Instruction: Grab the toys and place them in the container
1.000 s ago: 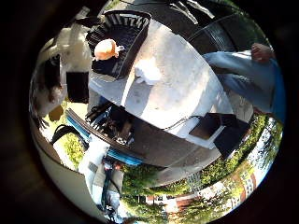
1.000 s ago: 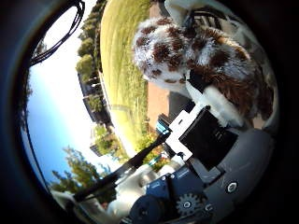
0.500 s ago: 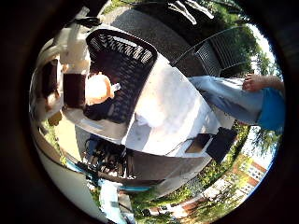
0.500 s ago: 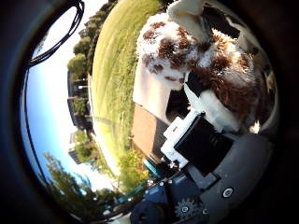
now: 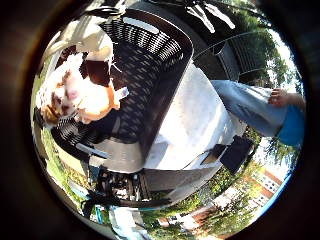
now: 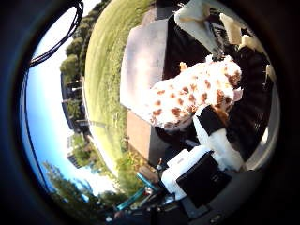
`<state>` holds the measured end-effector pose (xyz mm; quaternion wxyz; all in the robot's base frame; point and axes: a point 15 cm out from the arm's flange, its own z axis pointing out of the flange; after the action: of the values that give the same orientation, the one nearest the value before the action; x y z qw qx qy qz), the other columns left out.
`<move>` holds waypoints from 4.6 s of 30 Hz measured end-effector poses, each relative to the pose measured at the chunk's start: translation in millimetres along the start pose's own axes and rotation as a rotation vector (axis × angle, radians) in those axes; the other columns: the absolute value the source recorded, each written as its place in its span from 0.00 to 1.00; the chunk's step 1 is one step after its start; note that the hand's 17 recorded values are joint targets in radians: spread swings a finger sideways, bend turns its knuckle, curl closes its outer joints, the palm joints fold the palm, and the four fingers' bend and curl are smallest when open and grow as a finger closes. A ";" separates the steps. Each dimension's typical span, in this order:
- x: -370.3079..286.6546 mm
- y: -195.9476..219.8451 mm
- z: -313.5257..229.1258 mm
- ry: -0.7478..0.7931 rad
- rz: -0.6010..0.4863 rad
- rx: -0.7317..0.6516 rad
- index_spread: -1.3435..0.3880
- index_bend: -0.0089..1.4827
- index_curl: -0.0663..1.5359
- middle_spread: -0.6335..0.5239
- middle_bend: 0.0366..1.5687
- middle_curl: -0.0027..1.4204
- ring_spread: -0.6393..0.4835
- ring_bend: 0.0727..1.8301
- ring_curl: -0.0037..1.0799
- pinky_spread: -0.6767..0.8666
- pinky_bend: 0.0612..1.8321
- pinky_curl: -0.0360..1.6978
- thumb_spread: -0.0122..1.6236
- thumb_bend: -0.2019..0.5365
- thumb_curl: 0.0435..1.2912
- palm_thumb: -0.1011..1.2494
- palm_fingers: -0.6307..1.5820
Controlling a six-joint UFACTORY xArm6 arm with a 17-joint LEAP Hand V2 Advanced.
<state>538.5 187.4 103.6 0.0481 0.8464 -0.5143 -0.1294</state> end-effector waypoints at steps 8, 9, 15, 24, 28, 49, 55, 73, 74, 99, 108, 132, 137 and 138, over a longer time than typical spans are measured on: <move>40.8 37.7 -39.4 -0.027 0.014 -0.027 0.42 0.08 0.50 0.58 0.14 0.32 0.83 0.33 0.33 0.74 0.49 0.31 0.70 0.24 0.34 0.64 0.24; 51.2 46.6 -47.5 -0.029 0.018 -0.031 0.44 0.08 0.48 0.59 0.14 0.32 0.83 0.32 0.32 0.75 0.48 0.30 0.70 0.23 0.34 0.63 0.25; 139.9 98.5 -86.0 0.038 0.074 -0.035 0.50 0.11 0.39 0.57 0.12 0.29 0.81 0.27 0.29 0.74 0.36 0.25 0.70 0.23 0.32 0.61 0.27; 254.0 166.1 -43.5 0.026 0.217 -0.122 0.59 0.11 0.30 0.58 0.11 0.27 0.80 0.22 0.27 0.73 0.28 0.20 0.72 0.23 0.29 0.58 0.30; 282.6 168.6 1.6 -0.002 0.254 -0.129 0.63 0.12 0.29 0.58 0.11 0.27 0.80 0.21 0.27 0.73 0.25 0.19 0.72 0.24 0.28 0.57 0.32; 259.6 113.1 166.1 -0.008 0.197 -0.197 0.71 0.10 0.20 0.57 0.10 0.26 0.81 0.21 0.29 0.73 0.25 0.17 0.70 0.23 0.26 0.56 0.38; 242.1 108.1 182.1 0.012 0.168 -0.242 0.74 0.10 0.19 0.55 0.14 0.27 0.83 0.31 0.31 0.75 0.34 0.17 0.69 0.23 0.25 0.55 0.57; 242.1 167.3 142.5 -0.029 0.202 -0.414 0.44 0.44 0.39 0.40 0.70 0.61 0.54 0.72 0.66 0.63 0.71 0.41 0.66 0.32 0.44 0.82 0.74; 245.4 175.0 129.3 -0.038 0.214 -0.418 0.43 0.46 0.41 0.40 0.71 0.62 0.53 0.73 0.67 0.62 0.73 0.42 0.66 0.31 0.45 0.83 0.73; 37.0 190.5 -179.1 -0.051 -0.106 -0.085 0.33 0.50 0.78 0.38 0.87 0.73 0.48 0.89 0.74 0.54 0.84 0.58 0.70 0.26 0.60 0.77 0.58; -4.4 95.6 -138.2 -0.090 -0.022 0.044 0.33 0.48 0.86 0.38 0.88 0.73 0.48 0.91 0.73 0.53 0.84 0.60 0.70 0.25 0.63 0.74 0.57; -8.8 -40.1 6.3 -0.006 0.081 0.129 0.47 0.09 0.57 0.58 0.24 0.35 0.81 0.42 0.33 0.72 0.50 0.42 0.69 0.22 0.42 0.63 0.21; -1.3 -38.6 3.7 0.027 0.068 0.128 0.49 0.06 0.44 0.65 0.14 0.29 0.84 0.34 0.28 0.75 0.45 0.37 0.68 0.22 0.38 0.61 0.22; -1.0 -38.0 1.0 0.027 0.068 0.130 0.49 0.06 0.43 0.65 0.13 0.29 0.84 0.34 0.28 0.76 0.45 0.37 0.68 0.22 0.37 0.61 0.22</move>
<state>570.4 206.0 94.7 0.0043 0.8314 -0.5495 -0.0825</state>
